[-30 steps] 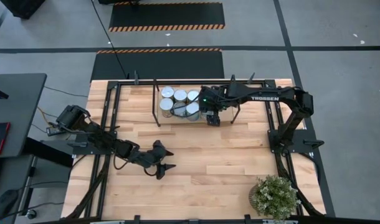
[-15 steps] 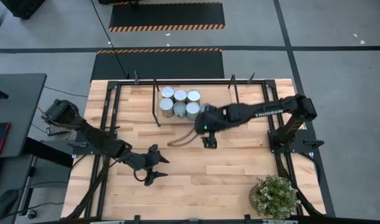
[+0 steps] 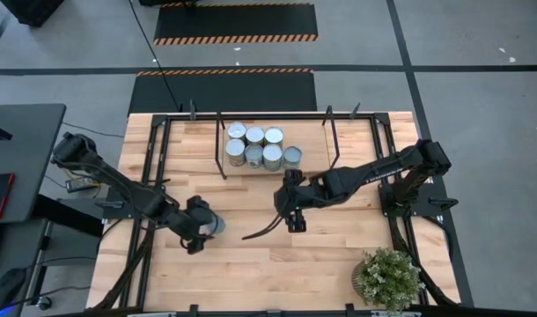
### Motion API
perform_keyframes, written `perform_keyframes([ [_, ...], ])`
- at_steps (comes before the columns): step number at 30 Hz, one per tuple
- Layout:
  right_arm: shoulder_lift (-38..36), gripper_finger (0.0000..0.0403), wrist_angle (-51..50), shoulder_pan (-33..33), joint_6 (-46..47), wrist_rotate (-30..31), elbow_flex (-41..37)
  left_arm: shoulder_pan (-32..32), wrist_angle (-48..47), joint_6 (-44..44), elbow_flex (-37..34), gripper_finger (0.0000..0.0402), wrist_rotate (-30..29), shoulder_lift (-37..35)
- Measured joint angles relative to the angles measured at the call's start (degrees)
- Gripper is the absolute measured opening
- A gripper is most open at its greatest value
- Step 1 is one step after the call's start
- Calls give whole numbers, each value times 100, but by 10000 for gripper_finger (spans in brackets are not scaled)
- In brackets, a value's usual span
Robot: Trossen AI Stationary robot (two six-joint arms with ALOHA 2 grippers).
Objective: Pick and place cans onto a shelf
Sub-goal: Put the canned tuna on the shelf
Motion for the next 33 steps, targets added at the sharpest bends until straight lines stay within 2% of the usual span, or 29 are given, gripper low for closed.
perform_keyframes([
  [4,0,350,11,86,137,0,0,-96,-1247,-123,412,295,-63,19],
  [12,0,350,17,310,272,0,0,-188,-1430,-690,16,295,278,231],
  [16,0,350,45,391,348,85,0,-138,-1376,-682,-59,295,110,509],
  [19,0,350,63,441,470,87,0,-58,-1005,-393,-66,295,-46,792],
  [24,2,350,151,534,601,136,0,175,1174,828,-50,290,-454,1491],
  [27,2,350,168,574,606,141,0,310,1992,1546,68,280,-462,1842],
  [30,4,350,134,587,625,146,0,343,2181,1940,316,268,-410,1861],
  [33,4,350,-10,588,747,146,0,326,1700,2101,461,256,-343,1847],
])
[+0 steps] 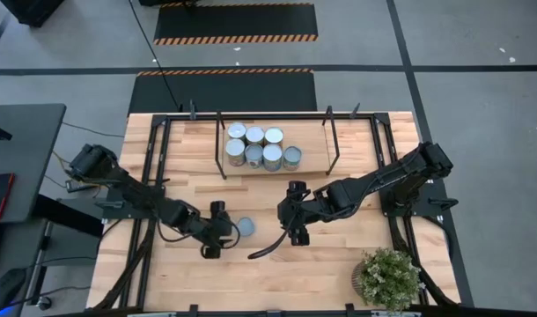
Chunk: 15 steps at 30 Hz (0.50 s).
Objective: Pick and place cans onto a shelf
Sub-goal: Put the canned tuna on the shelf
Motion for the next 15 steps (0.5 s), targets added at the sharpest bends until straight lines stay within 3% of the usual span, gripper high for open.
perform_keyframes([
  [4,2,350,-22,23,122,-4,0,-1,-688,-336,50,240,31,94],
  [7,2,350,-2,73,150,-7,0,12,-807,-656,37,224,-347,281],
  [11,2,350,53,118,152,71,0,31,199,-758,44,196,-1028,656],
  [15,2,350,49,116,81,137,0,229,2038,-2,110,167,-1074,1293],
])
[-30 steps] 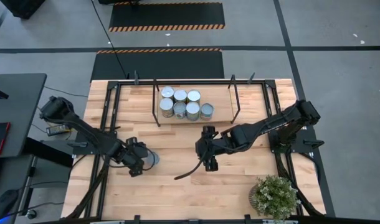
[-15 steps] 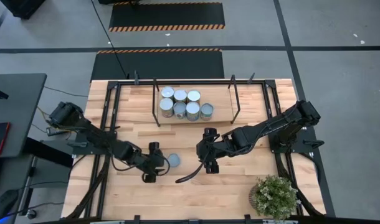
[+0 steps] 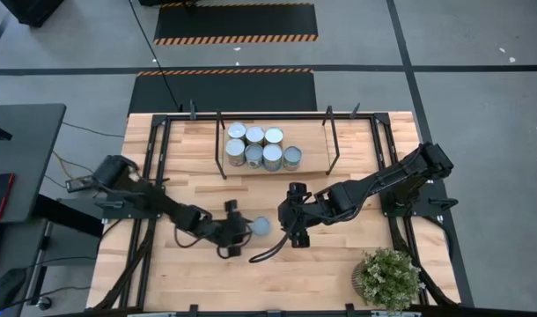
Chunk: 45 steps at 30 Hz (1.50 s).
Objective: Pick and place cans onto a shelf
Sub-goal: Put the canned tuna on the shelf
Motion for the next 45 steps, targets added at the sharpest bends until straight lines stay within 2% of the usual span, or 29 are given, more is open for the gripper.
perform_keyframes([
  [3,0,350,-53,0,-211,16,0,231,536,597,243,147,-140,312],
  [7,0,350,-512,0,-272,-16,-2,429,261,1064,541,129,-8,322],
  [15,22,350,-533,35,-196,-248,-2,463,-477,1012,663,121,521,322],
  [21,22,350,-383,101,-65,-356,-2,426,-435,659,663,121,620,390],
  [24,22,350,-371,105,-69,-358,-2,499,-107,408,662,121,422,635],
  [26,22,350,-376,103,-107,-356,-2,579,475,421,665,121,378,924],
  [29,22,350,-516,103,-247,-354,-2,726,1308,652,869,121,377,1316],
  [31,22,350,-700,89,-266,-331,-2,804,1413,960,1132,121,421,1455],
  [36,13,350,-781,-61,-104,-307,-181,847,730,1239,1575,121,594,1371],
  [41,17,350,94,-192,283,-312,-946,660,-243,1111,1637,121,564,1006],
  [45,22,350,614,-214,735,-236,-1323,473,-629,757,1510,121,557,712],
])
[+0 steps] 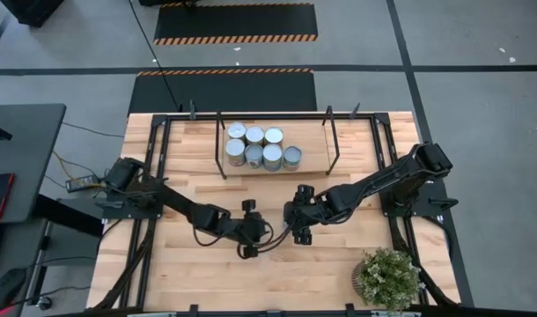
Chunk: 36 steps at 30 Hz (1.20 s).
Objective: Pick and place cans onto a shelf
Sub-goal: Put the canned tuna on the shelf
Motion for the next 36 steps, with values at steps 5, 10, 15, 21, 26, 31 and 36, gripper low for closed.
perform_keyframes([
  [5,0,350,706,91,127,273,-339,-219,-638,-518,-4,121,70,-291],
  [10,152,351,1092,190,81,515,-491,-434,-1012,-736,-3,121,141,-501],
  [15,533,368,1356,201,35,631,-455,-486,-1243,-796,-1,121,137,-578],
  [21,877,396,1326,106,111,684,-349,-484,-1548,-918,-1,121,136,-619],
  [26,935,396,1113,1,469,639,-351,-484,-1633,-1035,1,121,157,-619],
  [31,932,389,957,-22,580,378,-349,-484,-1729,-1117,-1,121,157,-619],
  [36,929,358,705,-98,598,194,-349,-484,-1718,-1117,-1,121,158,-619],
])
